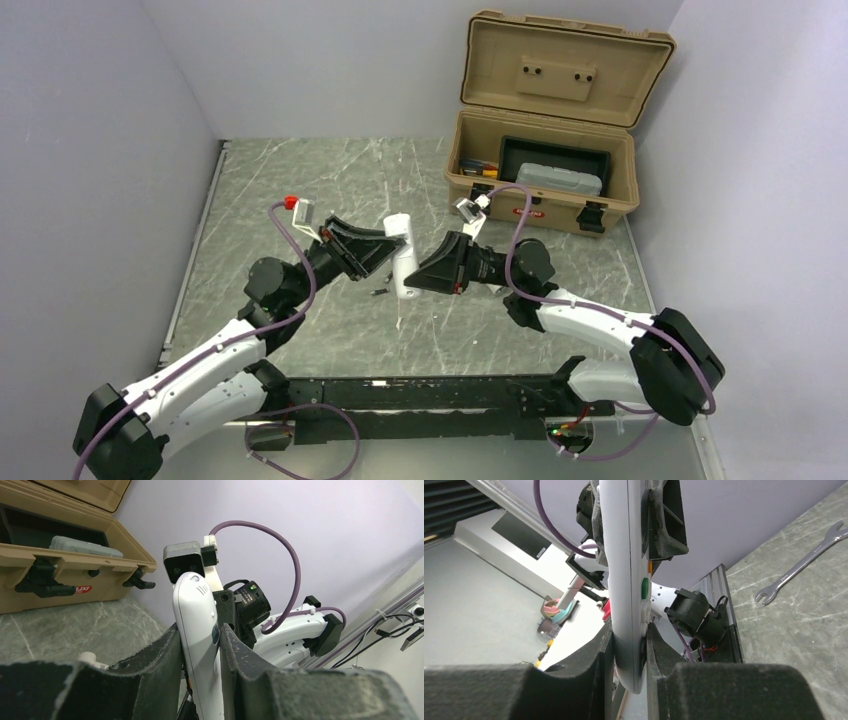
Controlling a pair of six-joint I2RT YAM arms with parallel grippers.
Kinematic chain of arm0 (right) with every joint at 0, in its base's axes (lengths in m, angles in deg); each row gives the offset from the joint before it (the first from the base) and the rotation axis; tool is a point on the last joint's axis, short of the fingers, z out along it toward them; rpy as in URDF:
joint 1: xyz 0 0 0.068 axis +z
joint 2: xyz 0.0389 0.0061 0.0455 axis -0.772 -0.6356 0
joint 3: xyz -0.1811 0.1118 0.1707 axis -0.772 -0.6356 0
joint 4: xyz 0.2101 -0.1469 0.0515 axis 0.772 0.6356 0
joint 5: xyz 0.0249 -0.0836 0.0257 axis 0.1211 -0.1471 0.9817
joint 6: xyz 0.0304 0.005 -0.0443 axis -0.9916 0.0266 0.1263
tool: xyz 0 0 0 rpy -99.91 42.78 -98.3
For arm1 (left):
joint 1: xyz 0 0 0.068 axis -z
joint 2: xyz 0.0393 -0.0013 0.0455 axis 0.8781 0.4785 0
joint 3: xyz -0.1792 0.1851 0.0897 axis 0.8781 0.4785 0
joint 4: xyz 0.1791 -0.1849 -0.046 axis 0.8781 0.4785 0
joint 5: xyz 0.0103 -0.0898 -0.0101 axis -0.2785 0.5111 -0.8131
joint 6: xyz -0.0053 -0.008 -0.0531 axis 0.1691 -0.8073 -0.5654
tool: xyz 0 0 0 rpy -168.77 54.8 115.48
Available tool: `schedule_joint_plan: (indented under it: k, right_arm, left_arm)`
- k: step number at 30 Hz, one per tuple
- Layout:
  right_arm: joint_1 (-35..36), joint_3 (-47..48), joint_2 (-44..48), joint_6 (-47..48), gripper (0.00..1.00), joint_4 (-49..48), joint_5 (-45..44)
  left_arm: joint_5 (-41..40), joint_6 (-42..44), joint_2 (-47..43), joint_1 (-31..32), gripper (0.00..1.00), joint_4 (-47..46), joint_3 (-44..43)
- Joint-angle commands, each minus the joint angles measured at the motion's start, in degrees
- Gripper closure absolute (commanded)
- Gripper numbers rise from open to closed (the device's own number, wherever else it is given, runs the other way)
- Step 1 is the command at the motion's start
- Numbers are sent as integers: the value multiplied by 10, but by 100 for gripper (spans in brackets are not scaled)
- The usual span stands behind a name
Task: Load the batteries into the remote control
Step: Adjust the remote control.
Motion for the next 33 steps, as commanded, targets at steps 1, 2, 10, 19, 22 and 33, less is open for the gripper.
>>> schedule_joint_plan:
  k: [1,2,10,19,22,33]
  right_arm:
    - [10,23,-8,9,100,-8,10]
    - [10,24,-9,9,100,-7,10]
    - [12,29,-23,4,100,-15,12]
    - [13,29,-28,1,100,-22,12]
    - [14,27,-31,-2,100,-26,12]
    - [14,20,-35,-11,100,-37,12]
  left_arm:
    - [0,11,-11,1,69,-30,3]
    - [0,12,-12,0,69,-30,3]
    - [7,16,-11,1,51,-17,0]
    - [-4,12,-9,1,70,-18,3]
    - [-5,10,-8,0,69,-18,1]
    - [-1,3,-5,0,65,-11,3]
